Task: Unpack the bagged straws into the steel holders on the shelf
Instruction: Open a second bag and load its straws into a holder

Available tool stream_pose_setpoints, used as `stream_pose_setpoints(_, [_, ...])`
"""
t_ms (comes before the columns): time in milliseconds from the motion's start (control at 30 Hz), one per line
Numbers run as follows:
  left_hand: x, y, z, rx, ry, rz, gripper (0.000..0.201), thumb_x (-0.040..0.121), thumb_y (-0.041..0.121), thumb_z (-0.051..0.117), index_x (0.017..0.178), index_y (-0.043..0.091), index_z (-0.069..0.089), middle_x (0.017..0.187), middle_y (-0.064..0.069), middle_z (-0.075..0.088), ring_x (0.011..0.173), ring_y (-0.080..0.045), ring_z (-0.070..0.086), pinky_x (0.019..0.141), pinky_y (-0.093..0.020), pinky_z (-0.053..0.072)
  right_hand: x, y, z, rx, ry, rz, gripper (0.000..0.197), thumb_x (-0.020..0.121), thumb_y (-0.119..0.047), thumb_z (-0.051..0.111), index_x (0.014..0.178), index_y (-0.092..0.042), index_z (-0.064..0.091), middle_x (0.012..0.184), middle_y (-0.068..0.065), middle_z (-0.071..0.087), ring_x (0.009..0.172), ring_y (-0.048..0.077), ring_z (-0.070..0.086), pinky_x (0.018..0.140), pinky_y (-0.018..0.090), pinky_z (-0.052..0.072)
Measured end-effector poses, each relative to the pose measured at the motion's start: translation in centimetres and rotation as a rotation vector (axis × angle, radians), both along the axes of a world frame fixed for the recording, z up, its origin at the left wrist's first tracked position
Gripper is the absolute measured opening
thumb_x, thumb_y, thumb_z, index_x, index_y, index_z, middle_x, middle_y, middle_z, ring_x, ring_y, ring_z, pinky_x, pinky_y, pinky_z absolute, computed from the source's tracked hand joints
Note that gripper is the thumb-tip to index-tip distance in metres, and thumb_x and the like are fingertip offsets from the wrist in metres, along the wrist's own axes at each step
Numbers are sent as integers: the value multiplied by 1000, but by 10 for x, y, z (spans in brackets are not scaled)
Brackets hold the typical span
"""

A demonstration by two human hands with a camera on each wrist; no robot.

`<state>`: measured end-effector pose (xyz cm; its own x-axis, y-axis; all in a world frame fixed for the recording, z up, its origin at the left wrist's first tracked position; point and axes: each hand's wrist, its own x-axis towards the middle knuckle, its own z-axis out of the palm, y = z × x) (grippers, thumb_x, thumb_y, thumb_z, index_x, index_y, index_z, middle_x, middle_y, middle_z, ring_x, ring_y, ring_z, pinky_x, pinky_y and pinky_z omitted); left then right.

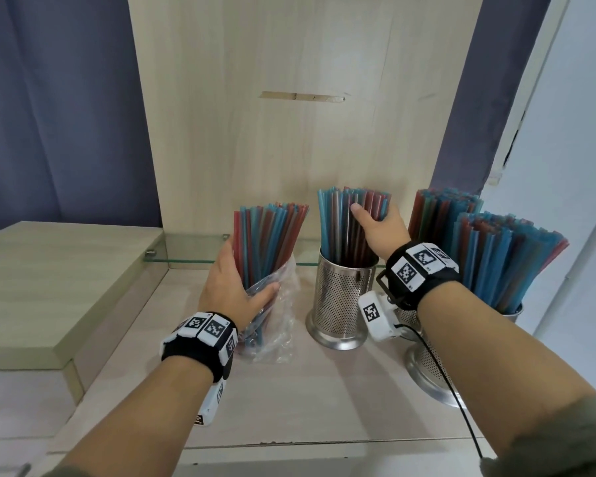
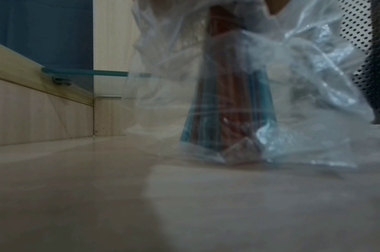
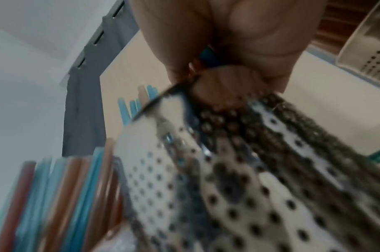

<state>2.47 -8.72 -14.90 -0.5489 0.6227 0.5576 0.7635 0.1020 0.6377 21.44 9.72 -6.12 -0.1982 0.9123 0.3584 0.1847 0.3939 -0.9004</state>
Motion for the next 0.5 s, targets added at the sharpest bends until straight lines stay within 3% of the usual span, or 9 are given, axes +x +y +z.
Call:
stream_pose_setpoints(200, [-3,3,-3,3,7,4,101,67,48,83,145,16,27,128,-6,54,117,-25,55,96,-46,51,1,4,0,-82,49,90,53,93,-43,61,136,-15,48,122,1,64,109,18,63,92,32,50])
stream_pose_setpoints(267, [-3,3,-4,7,17,14,100,67,48,83,144,15,28,127,-6,54,116,-26,55,95,-46,52,3,-7,1,-141,99,126,68,93,-44,61,147,-15,33,132,2,57,116,19,58,94,30,47])
stream_pose_setpoints(333, [-3,3,-4,14,19,12,99,67,48,83,143,16,29,126,-5,55,115,-25,56,94,-46,52,6,-23,0,-109,167,104,83,93,-44,61,155,-18,12,147,6,42,135,20,43,109,31,35])
stream_pose_setpoints(400, [-4,3,-5,20,15,5,98,66,48,83,142,17,29,125,-4,55,115,-24,56,94,-46,52,10,-45,-4,108,131,-34,93,88,-47,62,156,-19,6,159,11,25,146,24,24,119,41,20])
stream_pose_setpoints(500, [-5,4,-5,27,17,1,98,66,47,83,142,18,28,125,-4,55,114,-24,56,94,-46,52,8,-74,-18,624,-342,-308,94,77,-55,58,153,-17,19,159,18,17,147,38,12,117,54,8])
